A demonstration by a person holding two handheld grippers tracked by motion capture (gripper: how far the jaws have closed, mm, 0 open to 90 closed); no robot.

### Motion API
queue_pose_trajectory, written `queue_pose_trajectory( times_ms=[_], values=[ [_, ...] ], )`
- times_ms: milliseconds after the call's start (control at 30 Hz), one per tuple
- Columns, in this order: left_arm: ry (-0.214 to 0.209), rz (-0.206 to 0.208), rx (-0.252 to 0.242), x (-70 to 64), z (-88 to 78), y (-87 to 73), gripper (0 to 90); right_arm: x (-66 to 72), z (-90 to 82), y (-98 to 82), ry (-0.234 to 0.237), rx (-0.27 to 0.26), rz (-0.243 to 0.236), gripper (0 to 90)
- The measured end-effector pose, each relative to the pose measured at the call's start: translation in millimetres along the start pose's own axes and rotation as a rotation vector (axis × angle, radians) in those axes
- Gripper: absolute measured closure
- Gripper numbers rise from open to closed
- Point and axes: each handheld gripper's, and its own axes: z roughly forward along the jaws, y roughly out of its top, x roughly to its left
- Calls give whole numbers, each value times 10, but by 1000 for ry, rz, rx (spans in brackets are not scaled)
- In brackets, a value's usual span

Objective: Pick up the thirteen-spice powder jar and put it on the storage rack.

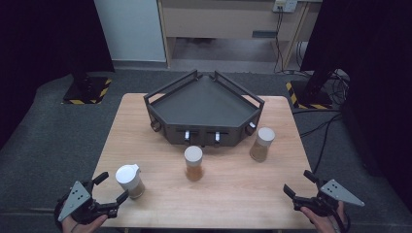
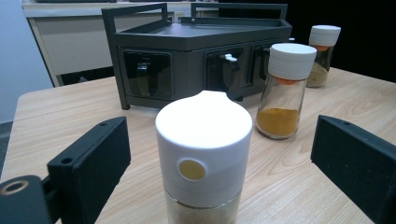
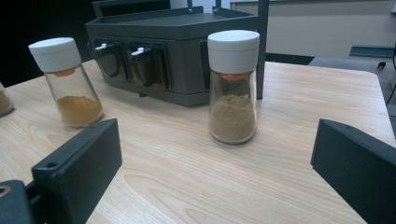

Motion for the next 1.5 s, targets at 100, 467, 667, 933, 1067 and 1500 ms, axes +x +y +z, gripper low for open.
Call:
queue_pose_trajectory(
  times_ms=[100, 467, 667, 933, 1067, 1500],
  values=[
    [2, 3, 0, -7, -4, 3, 35, 0, 4, 4, 4, 2, -4, 23],
    [16, -9, -9, -31, -9, 8, 21, -29, 14, -16, 14, -3, 4, 15],
    [10, -21, -6, -20, -22, 19, 9, -14, 7, -16, 15, -12, -3, 12],
    [11, -20, -19, -33, -76, 133, 2, 1, 16, -22, 21, -19, -12, 9],
    [11, -15, -5, -31, -115, 240, 1, -4, 17, -30, 25, -24, -4, 9],
    [0, -15, 68, 151, -322, 672, 0, -12, 9, -35, 30, -27, -1, 9]
  ],
)
